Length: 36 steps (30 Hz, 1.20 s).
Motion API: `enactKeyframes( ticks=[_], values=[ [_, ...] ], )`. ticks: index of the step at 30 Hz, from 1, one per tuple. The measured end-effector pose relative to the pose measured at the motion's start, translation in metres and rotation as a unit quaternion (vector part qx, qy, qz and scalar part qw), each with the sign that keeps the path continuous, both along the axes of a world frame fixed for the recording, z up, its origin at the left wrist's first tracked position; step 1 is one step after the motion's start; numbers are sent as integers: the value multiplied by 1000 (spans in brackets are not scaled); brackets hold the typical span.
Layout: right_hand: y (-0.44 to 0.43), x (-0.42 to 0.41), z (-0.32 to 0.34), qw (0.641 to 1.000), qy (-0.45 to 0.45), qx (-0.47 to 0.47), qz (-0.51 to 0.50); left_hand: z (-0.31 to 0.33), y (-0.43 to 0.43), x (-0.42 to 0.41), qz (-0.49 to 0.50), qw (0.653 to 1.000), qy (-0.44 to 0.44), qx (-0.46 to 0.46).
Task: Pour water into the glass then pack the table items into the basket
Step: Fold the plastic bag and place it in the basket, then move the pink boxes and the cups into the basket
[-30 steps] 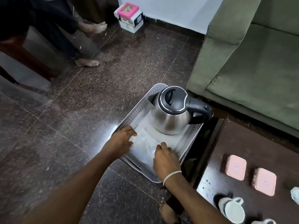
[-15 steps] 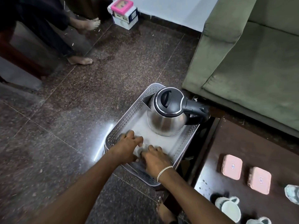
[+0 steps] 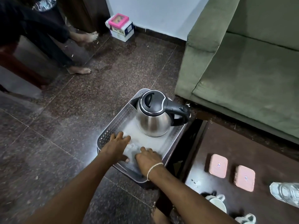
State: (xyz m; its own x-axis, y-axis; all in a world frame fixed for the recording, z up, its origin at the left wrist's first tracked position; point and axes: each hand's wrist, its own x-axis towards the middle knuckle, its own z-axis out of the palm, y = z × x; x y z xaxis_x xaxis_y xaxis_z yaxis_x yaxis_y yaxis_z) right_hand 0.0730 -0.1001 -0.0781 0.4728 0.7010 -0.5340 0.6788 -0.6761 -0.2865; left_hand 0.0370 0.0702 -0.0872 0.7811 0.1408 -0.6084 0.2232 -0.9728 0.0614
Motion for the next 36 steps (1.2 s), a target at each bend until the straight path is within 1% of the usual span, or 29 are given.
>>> enactKeyframes(
  ticks=[3,5,7,9,11,14,16,19,21,23,25,28,33,36],
  values=[
    [-23,4,14,994,-8,102,-22,19,-14,-2,-3,998,-61,15],
    [-44,7,25,984,-3,173,-53,34,-27,-4,12,993,-115,-6],
    [-74,11,36,967,-2,239,-91,50,-48,-4,13,988,-151,-22],
    [-111,15,44,948,6,286,-140,63,-76,-3,7,984,-177,-22],
    [-152,20,47,938,-1,300,-176,74,-107,-1,11,978,-207,-39],
    [-222,30,44,936,-23,284,-206,79,-163,8,-3,967,-237,-88],
    [-268,36,38,938,-44,253,-230,73,-201,18,-18,965,-238,-108],
    [-333,45,23,944,-77,177,-266,52,-262,35,-55,965,-223,-124],
    [-366,50,10,950,-87,117,-276,36,-296,45,-71,966,-204,-142],
    [-393,54,-6,952,-109,60,-278,16,-325,54,-93,969,-181,-140],
    [-410,55,-22,952,-129,19,-276,-3,-344,62,-117,975,-149,-119],
    [-420,54,-48,957,-126,-4,-261,-31,-358,70,-142,977,-127,-100],
    [-420,58,-79,961,-129,-6,-246,-68,-360,86,-169,978,-87,-83],
    [-419,60,-90,961,-125,0,-247,-80,-358,93,-173,976,-84,-105]
  ],
)
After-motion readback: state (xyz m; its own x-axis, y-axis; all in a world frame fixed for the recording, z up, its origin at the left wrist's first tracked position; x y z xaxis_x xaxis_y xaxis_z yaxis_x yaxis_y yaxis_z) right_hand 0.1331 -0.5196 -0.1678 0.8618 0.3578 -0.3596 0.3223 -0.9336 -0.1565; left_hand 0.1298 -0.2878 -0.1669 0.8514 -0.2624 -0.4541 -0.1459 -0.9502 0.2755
